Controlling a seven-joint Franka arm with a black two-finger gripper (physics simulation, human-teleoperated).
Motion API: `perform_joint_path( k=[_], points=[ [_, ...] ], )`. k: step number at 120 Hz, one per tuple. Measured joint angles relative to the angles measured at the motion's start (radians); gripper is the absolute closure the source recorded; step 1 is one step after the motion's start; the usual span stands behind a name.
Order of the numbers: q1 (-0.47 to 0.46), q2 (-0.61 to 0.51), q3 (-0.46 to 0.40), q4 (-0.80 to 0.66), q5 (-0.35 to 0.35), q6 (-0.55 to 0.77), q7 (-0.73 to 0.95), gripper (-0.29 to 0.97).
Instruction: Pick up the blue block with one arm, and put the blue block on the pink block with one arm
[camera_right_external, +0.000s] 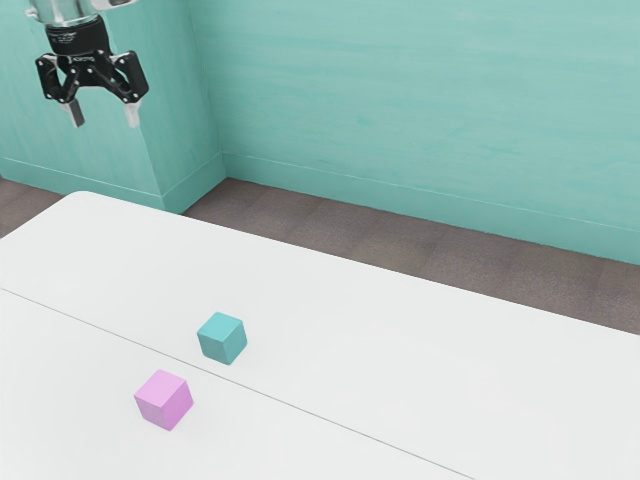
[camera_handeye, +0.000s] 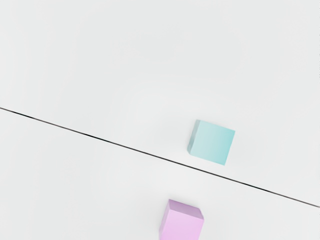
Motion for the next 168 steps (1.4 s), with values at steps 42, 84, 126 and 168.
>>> perform_joint_path(
  k=[42,84,126,168],
  points=[
    [0.074,-0.094,-0.334,0.251,0.095,-0.132,-0.012,0.00],
    [-0.099,-0.046,-0.367,0.221,0.169,-0.162,-0.050,0.00],
    [-0.229,-0.069,-0.057,-0.084,0.124,0.123,-0.076,0.00],
    [-0.500,0.109,0.327,-0.339,0.068,0.312,-0.102,0.00]
  ],
)
